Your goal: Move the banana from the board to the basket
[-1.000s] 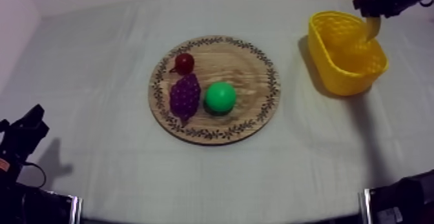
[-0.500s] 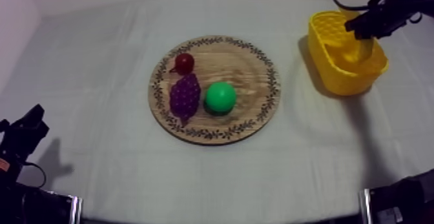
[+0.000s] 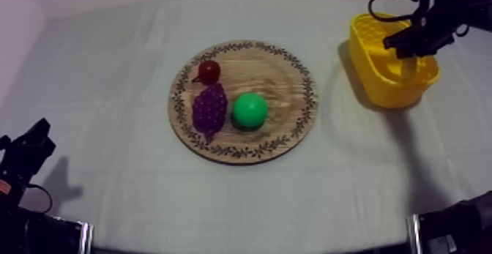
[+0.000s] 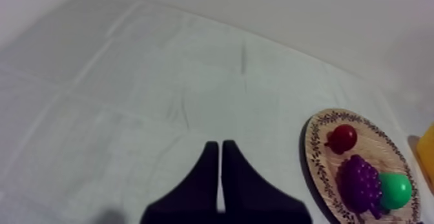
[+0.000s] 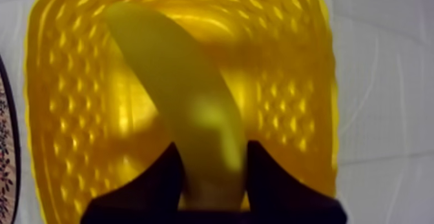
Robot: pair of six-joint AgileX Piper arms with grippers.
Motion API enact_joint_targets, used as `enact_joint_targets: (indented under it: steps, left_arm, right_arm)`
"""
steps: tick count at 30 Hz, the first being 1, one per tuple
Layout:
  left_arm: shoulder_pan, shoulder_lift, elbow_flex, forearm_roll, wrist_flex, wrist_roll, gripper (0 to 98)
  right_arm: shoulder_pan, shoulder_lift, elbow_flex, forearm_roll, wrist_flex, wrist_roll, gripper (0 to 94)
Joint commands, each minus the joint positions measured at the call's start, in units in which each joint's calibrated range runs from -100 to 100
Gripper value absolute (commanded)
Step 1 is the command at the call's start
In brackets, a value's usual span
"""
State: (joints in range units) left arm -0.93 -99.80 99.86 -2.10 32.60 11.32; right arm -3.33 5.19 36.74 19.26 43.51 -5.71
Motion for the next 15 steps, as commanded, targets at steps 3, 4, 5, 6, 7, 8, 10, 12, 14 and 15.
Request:
enact_joint_targets:
  steps: [3, 4, 5, 6, 7, 8, 10, 12, 14, 15]
  left_arm:
    - [0.0, 0.0, 0.0, 0.02, 0.0, 0.0, 0.1]
    - [0.0, 0.0, 0.0, 0.02, 0.0, 0.0, 0.1]
    - [0.0, 0.0, 0.0, 0.02, 0.0, 0.0, 0.1]
    - [0.0, 0.0, 0.0, 0.02, 0.0, 0.0, 0.1]
    - [0.0, 0.0, 0.0, 0.02, 0.0, 0.0, 0.1]
    - [0.0, 0.0, 0.0, 0.02, 0.0, 0.0, 0.1]
    - [0.0, 0.0, 0.0, 0.02, 0.0, 0.0, 0.1]
    - [0.0, 0.0, 0.0, 0.02, 0.0, 0.0, 0.1]
    - [0.0, 0.0, 0.0, 0.02, 0.0, 0.0, 0.1]
    - [0.0, 0.0, 0.0, 0.02, 0.0, 0.0, 0.1]
  right_arm:
    - [-0.5, 1.4, -0.2, 1.3, 0.0, -1.8, 28.5]
    - [-0.7, 1.8, -0.2, 1.6, 0.0, -2.1, 28.5]
    - [-0.8, 2.1, -0.2, 1.8, 0.0, -2.3, 28.7]
    - [-0.9, 2.3, -0.3, 2.0, -0.1, -2.6, 29.1]
    - [-0.9, 2.6, -0.3, 2.2, -0.1, -2.8, 29.8]
    - [-1.0, 2.7, -0.3, 2.3, -0.1, -2.9, 31.1]
    - [-1.1, 3.0, -0.3, 2.6, -0.2, -3.2, 35.4]
    - [-1.1, 3.2, -0.4, 2.8, -0.3, -3.5, 39.5]
    - [-1.1, 3.3, -0.4, 2.9, -0.4, -3.7, 41.8]
    - [-1.1, 3.4, -0.5, 3.0, -0.4, -3.8, 42.4]
